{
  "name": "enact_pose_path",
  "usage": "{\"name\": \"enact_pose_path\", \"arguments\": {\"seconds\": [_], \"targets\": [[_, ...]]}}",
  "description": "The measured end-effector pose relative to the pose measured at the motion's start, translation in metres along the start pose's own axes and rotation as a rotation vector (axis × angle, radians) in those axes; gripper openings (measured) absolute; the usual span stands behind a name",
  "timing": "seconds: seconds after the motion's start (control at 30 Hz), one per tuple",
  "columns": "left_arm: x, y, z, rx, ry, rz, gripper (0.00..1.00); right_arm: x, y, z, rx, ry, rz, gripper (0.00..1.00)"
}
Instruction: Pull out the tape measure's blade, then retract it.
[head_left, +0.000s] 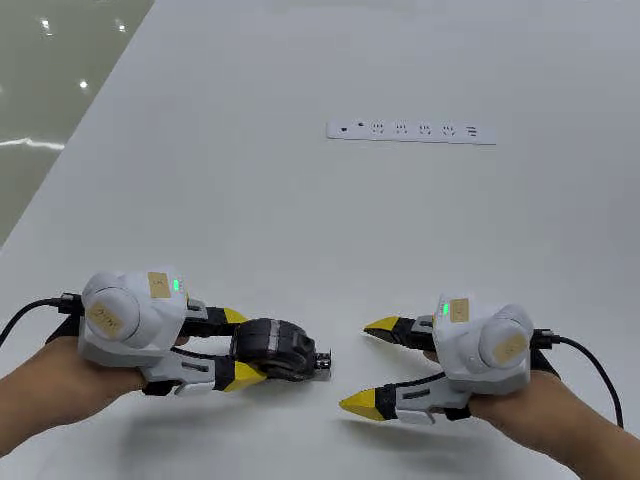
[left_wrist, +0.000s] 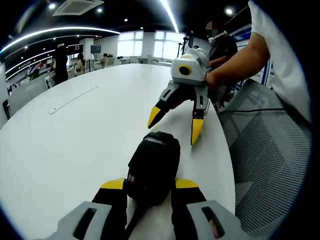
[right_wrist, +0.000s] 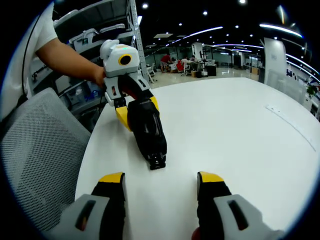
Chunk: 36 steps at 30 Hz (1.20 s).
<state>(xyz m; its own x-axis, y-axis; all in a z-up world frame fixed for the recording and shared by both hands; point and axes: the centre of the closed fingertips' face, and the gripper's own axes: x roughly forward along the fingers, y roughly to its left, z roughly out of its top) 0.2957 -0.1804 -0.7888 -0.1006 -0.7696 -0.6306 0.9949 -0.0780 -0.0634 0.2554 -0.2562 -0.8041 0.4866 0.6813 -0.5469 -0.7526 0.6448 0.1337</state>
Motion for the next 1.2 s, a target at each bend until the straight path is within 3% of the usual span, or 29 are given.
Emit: {"name": "enact_pose_path", "arguments": {"seconds": [0.4,0.83,1.2], "targets": [[0.0,0.001,-0.002,0.01,0.025,-0.001,0.31,0.009,-0.001,0.005,-0.017,-0.012,0.021,0.52],[0.001,0.001,-0.002,0.01,0.037,-0.005,0.3,0.02,0.005,0.013,-0.072,-0.038,0.058,0.31],[0.001,0.001,-0.002,0.013,0.048,-0.008,0.3,0.026,0.004,0.015,-0.079,-0.049,0.069,0.26]]}}
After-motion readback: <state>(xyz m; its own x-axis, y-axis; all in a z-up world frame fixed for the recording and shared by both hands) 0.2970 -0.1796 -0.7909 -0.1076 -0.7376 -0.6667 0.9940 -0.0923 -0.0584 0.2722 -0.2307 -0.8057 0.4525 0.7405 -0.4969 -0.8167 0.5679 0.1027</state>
